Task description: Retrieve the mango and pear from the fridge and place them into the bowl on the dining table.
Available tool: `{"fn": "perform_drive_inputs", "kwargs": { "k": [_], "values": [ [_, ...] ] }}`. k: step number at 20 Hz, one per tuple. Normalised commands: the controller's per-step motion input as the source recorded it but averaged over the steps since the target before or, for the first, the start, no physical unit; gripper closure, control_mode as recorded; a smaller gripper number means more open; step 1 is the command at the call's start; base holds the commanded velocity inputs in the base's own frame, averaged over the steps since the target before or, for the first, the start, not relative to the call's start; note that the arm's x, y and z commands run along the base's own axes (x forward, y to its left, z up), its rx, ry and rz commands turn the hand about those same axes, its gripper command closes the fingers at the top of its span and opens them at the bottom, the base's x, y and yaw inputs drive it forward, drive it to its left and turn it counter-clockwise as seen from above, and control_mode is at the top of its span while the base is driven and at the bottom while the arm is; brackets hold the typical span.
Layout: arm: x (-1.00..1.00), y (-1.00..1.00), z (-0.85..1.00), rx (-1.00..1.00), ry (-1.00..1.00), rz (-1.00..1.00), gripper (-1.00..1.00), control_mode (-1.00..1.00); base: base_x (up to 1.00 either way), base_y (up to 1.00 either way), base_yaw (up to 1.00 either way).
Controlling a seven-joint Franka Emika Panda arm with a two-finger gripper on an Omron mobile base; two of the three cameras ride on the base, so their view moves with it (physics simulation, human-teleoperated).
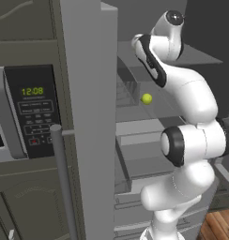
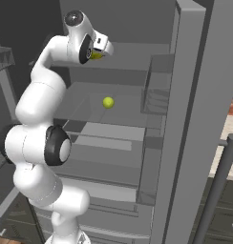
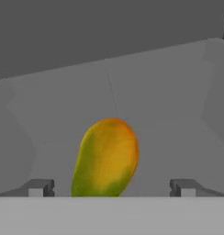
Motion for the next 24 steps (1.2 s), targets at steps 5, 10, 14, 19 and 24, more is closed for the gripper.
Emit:
{"fn": "perform_drive_inputs", "kwargs": {
  "k": [5,10,14,19,24],
  "values": [
    [0.29,0.0,-0.06,0.0,0.0,0.0,-1.0,-1.0,0.0,0.0,0.0],
    [0.1,0.0,-0.3,0.0,0.0,0.0,-1.0,-1.0,0.0,0.0,0.0],
    [0.0,0.0,-0.36,0.0,0.0,-0.02,-1.0,-1.0,0.0,0.0,0.0],
    [0.14,0.0,-0.21,0.0,0.0,-0.03,-1.0,-1.0,0.0,0.0,0.0],
    [0.24,0.0,-0.09,0.0,0.0,-0.03,-1.0,-1.0,0.0,0.0,0.0]
  ]
}}
